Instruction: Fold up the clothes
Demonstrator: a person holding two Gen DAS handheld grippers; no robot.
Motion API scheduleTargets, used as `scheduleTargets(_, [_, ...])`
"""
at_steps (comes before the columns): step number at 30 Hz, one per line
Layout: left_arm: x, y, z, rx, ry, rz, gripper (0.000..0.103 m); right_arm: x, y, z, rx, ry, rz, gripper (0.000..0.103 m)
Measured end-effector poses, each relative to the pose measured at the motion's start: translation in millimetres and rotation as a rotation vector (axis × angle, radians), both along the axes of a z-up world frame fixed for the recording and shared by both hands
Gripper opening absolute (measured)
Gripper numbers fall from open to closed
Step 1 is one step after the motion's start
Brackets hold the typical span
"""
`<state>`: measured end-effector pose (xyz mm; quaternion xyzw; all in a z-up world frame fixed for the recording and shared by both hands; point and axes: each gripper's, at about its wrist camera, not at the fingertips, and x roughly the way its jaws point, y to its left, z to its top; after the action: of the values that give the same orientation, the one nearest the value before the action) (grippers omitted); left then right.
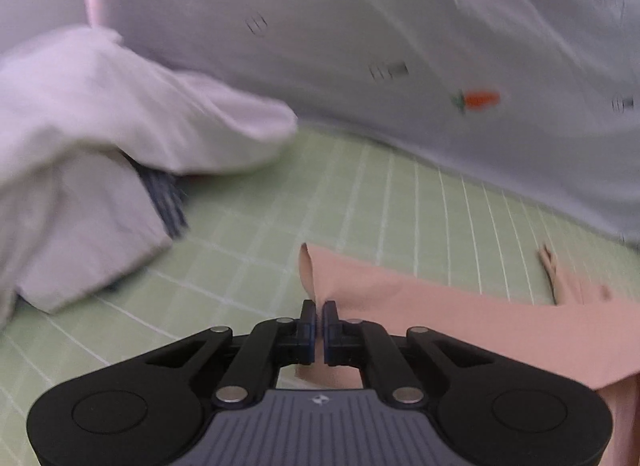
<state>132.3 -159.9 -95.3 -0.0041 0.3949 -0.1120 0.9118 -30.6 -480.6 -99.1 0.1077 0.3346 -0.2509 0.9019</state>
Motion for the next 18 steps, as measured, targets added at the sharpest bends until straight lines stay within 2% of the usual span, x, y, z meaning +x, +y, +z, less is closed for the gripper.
scheduleTargets(3, [4, 12, -13, 0.019, 0.045, 0.027, 0.004, 6, 5, -15, 0.046, 0.043, 0.042, 0.008])
scheduleTargets(5, [8, 19, -29, 0.010, 0.108, 0.043, 0.004, 10, 5, -29, 0.099, 0.086, 0.045, 0.012])
scheduleTargets(7, [9, 24, -41, 0.004, 0.151, 0.054, 0.004, 11, 3, -38, 0.142, 0.105, 0.038, 0.027])
scheduleTargets(8, [9, 26, -45, 0.011, 0.162, 0.054, 0.004, 8, 2, -33, 0.143, 0.078, 0.031, 0.042])
scheduleTargets(9, [9, 27, -48, 0.014, 0.170, 0.052, 0.004, 4, 2, -28, 0.144, 0.052, 0.023, 0.049])
scheduleTargets(13, [10, 27, -53, 0.014, 0.181, 0.049, 0.005, -10, -9, -9, 0.138, -0.049, -0.004, 0.054])
scheduleTargets(18, [14, 26, -55, 0.002, 0.183, 0.069, 0.005, -2, -59, -16, 0.182, -0.075, -0.082, 0.054])
